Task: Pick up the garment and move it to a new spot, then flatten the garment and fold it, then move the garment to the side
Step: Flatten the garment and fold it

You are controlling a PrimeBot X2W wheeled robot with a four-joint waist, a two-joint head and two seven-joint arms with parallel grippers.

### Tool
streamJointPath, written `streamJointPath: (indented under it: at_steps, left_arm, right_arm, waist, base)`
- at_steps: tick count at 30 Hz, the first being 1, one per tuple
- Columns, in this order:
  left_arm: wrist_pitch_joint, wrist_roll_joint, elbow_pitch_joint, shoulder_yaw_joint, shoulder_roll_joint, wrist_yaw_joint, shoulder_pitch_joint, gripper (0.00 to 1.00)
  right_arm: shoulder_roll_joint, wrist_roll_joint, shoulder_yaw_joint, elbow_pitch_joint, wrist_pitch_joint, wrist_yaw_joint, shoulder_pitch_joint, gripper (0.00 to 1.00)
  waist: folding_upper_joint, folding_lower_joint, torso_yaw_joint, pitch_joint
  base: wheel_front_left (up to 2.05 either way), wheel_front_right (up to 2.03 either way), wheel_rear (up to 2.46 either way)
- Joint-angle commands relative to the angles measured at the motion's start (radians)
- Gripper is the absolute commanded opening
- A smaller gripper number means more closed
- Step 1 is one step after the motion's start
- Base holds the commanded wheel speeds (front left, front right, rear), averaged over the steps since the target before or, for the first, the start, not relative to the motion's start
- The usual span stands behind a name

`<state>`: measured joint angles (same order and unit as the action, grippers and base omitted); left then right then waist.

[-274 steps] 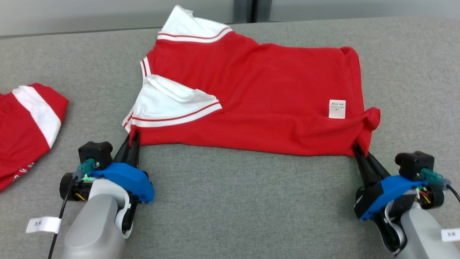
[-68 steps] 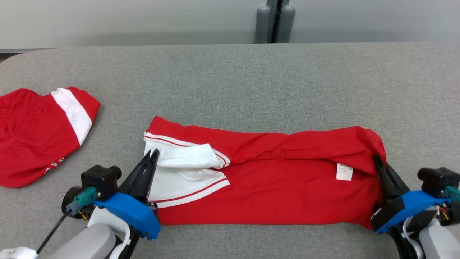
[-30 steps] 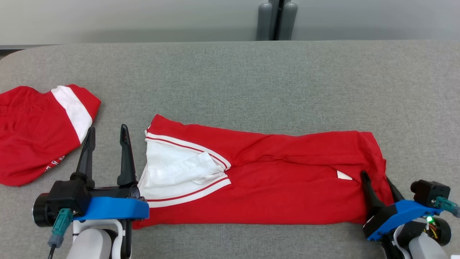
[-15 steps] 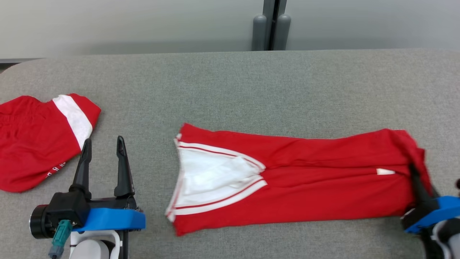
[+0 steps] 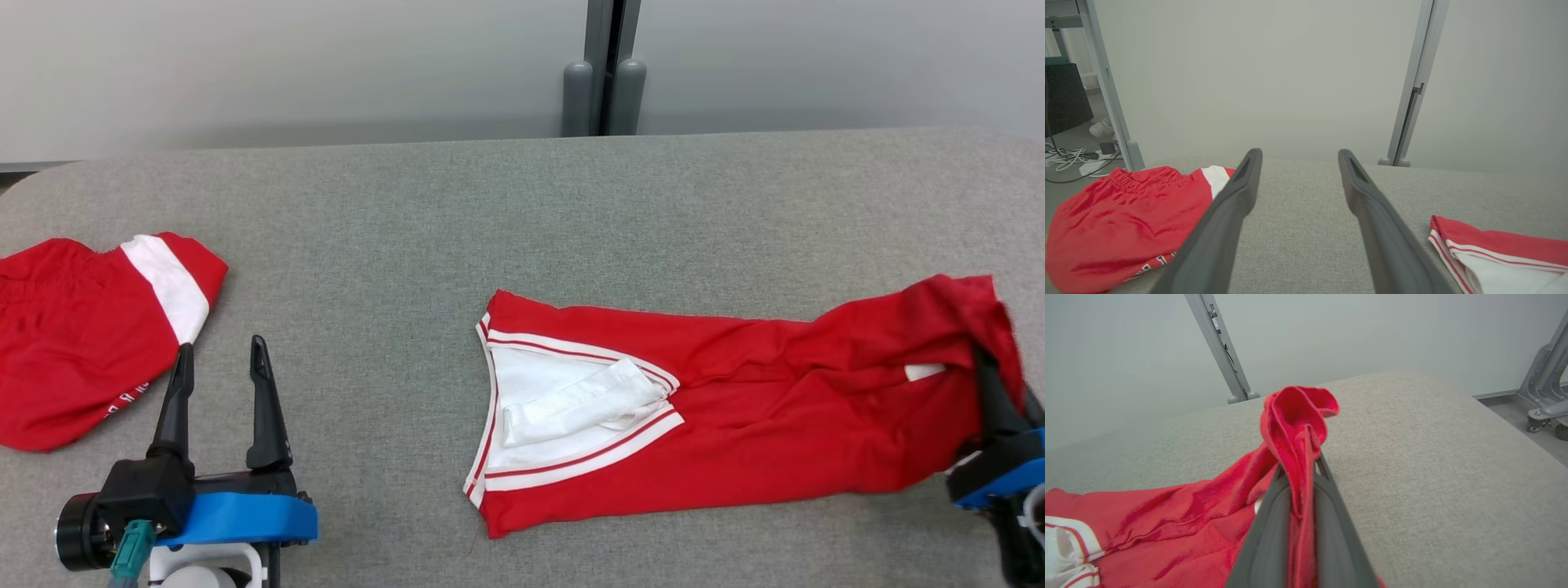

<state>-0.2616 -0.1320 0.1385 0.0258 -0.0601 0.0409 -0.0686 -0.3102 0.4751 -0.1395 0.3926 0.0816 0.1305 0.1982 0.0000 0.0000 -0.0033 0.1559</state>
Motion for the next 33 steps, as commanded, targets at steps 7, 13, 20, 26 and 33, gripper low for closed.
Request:
streamJointPath:
  at_steps: [7, 13, 20, 26, 33]
  left_arm:
    - [-0.005, 0.010, 0.011, 0.012, 0.007, 0.008, -0.003, 1.00]
    - [-0.005, 0.012, 0.016, 0.010, 0.009, 0.010, -0.020, 1.00]
    - [-0.005, 0.002, 0.027, -0.011, 0.010, 0.011, -0.041, 1.00]
    - [-0.005, -0.015, 0.043, -0.045, 0.010, 0.006, -0.070, 1.00]
    - [-0.005, -0.026, 0.056, -0.075, 0.010, -0.002, -0.096, 1.00]
  right_arm:
    - [0.121, -0.020, 0.116, -0.192, -0.063, 0.001, -0.044, 0.00]
    - [0.207, -0.033, 0.234, -0.260, -0.099, 0.001, -0.014, 0.00]
    - [0.253, -0.026, 0.381, -0.219, -0.088, 0.001, 0.059, 0.00]
    - [0.260, 0.008, 0.465, -0.148, -0.049, 0.001, 0.128, 0.00]
    - [0.259, 0.054, 0.529, -0.029, 0.006, 0.001, 0.181, 0.00]
  waist:
    - [0.0000, 0.0000, 0.006, 0.005]
    - [0.0000, 0.0000, 0.021, 0.022]
    - [0.0000, 0.0000, 0.051, 0.043]
    - [0.0000, 0.0000, 0.088, 0.061]
    - [0.0000, 0.0000, 0.120, 0.073]
  base:
    - [0.00, 0.00, 0.00]
    - [0.00, 0.00, 0.00]
    - [0.00, 0.00, 0.00]
    - [0.00, 0.00, 0.00]
    - [0.00, 0.00, 0.00]
